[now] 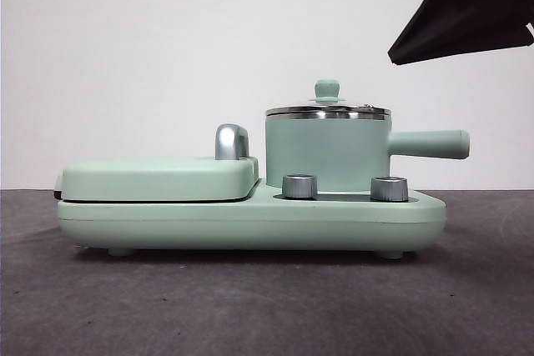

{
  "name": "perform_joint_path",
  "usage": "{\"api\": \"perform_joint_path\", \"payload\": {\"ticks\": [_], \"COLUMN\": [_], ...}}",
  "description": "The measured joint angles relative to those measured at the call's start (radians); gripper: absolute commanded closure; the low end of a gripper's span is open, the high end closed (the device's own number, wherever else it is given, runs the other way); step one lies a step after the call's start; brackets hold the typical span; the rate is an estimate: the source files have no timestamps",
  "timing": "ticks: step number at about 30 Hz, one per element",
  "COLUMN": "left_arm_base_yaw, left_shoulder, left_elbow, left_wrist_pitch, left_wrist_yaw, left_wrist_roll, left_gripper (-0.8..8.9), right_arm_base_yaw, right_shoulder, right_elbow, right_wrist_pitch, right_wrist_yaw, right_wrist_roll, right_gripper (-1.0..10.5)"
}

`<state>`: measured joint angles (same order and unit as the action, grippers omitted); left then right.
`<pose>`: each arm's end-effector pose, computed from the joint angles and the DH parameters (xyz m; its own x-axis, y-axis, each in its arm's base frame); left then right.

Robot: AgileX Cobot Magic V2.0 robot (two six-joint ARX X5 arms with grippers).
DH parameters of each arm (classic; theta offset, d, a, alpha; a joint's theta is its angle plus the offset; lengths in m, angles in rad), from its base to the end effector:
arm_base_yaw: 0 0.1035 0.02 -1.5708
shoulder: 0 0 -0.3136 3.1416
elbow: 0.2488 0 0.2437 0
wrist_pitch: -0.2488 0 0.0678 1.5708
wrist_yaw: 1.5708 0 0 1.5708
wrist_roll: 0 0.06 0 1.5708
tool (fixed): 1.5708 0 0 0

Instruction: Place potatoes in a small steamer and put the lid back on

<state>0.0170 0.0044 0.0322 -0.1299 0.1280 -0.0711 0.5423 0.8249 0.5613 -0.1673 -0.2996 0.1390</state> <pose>0.0676 -0.0065 0.1585 0.9887 -0.1109 -0.1011 0.1026 0.9912 -0.0836 0.1318 0.1001 0.2780 0.5912 0.7008 -0.3991 -0.6663 0.7033 0.2480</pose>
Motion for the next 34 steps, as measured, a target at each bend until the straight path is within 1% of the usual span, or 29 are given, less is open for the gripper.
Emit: {"api": "perform_joint_path", "payload": {"ticks": [10,11,14,17,18,22,25,29,32,34], "left_arm_base_yaw": [0.000,0.000,0.000,0.000,0.000,0.000,0.000,0.000,0.000,0.000], "left_shoulder": [0.000,0.000,0.000,0.000,0.000,0.000,0.000,0.000,0.000,0.000], "left_elbow": [0.000,0.000,0.000,0.000,0.000,0.000,0.000,0.000,0.000,0.000], "left_wrist_pitch": [0.000,0.000,0.000,0.000,0.000,0.000,0.000,0.001,0.002,0.003], "left_wrist_yaw": [0.000,0.000,0.000,0.000,0.000,0.000,0.000,0.000,0.000,0.000], "left_wrist_roll": [0.000,0.000,0.000,0.000,0.000,0.000,0.000,0.000,0.000,0.000], "left_gripper": [8.07,8.07,8.08,8.08,8.07,8.07,8.07,8.08,8.08,8.07], "right_arm_base_yaw": [0.000,0.000,-0.022,-0.083,-0.114,-0.273,-0.388,-0.482,-0.496,-0.496], "right_shoulder": [0.000,0.000,-0.024,-0.116,-0.159,-0.345,-0.503,-0.712,-0.801,-0.824], "right_elbow": [0.000,0.000,0.000,-0.020,-0.043,-0.206,-0.329,-0.448,-0.526,-0.545], "right_wrist_pitch": [0.000,0.003,-0.001,0.019,0.029,0.083,0.125,0.138,0.142,0.085], "right_wrist_yaw": [0.001,0.008,0.036,0.069,0.095,0.197,0.249,0.254,0.243,0.240], "right_wrist_roll": [-0.002,-0.010,-0.064,-0.114,-0.124,-0.140,-0.143,-0.143,-0.143,-0.143], "right_gripper": [9.3,9.3,9.3,9.3,9.3,9.3,9.3,9.3,9.3,9.3]}}
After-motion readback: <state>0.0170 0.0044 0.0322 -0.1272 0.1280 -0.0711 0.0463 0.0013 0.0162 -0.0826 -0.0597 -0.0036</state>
